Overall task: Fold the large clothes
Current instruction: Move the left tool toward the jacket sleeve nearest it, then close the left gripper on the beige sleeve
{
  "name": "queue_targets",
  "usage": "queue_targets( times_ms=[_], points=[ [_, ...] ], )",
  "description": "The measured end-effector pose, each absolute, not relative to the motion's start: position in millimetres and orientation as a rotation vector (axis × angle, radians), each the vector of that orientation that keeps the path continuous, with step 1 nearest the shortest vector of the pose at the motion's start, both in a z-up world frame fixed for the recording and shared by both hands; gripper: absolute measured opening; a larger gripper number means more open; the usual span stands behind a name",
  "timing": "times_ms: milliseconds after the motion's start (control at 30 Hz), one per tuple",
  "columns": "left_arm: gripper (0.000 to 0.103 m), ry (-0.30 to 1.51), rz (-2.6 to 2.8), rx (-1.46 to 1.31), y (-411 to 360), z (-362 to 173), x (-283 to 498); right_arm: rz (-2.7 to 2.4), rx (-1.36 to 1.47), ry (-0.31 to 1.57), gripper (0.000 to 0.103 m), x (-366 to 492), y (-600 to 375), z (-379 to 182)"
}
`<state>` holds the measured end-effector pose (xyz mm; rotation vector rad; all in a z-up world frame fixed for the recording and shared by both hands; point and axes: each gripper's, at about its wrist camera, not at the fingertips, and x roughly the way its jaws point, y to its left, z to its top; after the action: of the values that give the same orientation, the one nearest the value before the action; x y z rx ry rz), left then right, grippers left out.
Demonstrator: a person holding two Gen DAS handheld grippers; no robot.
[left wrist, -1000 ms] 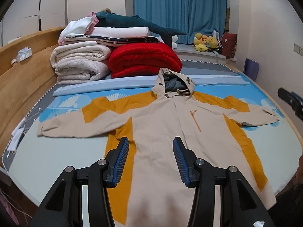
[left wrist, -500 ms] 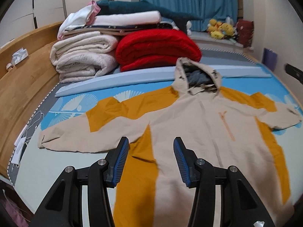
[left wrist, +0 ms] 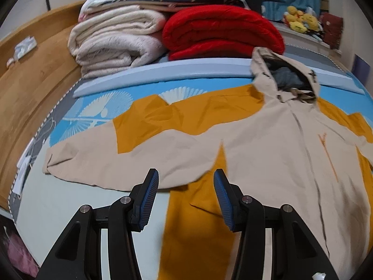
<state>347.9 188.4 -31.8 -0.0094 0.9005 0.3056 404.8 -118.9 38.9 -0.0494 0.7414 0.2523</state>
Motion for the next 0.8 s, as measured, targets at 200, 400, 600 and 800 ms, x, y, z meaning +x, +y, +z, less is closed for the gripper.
queue_targets(
  times_ms=[200, 400, 600, 800],
  points=[
    [0.041, 0.888, 0.413, -0.065, 252.5, -57.3, 363.7, 0.242, -0.061, 0.771, 0.043, 417.4, -115.2, 28.5],
    [0.035, 0.904, 0.616, -0.271, 372.9, -81.3, 355.4, 0.265, -0.057, 0.795, 0.018, 425.0, -111.4, 17.2],
    [0.036, 0.9, 0.83, -0.52, 491.0, -108.3, 316.6, 0.298, -0.062, 0.802, 0.009, 425.6, -103.8, 12.5],
    [0.048, 0.871, 0.863, -0.739, 559.3, -130.4, 283.8, 0.311, -0.067, 0.864, 0.021, 430.4, -99.5, -5.1]
  ],
)
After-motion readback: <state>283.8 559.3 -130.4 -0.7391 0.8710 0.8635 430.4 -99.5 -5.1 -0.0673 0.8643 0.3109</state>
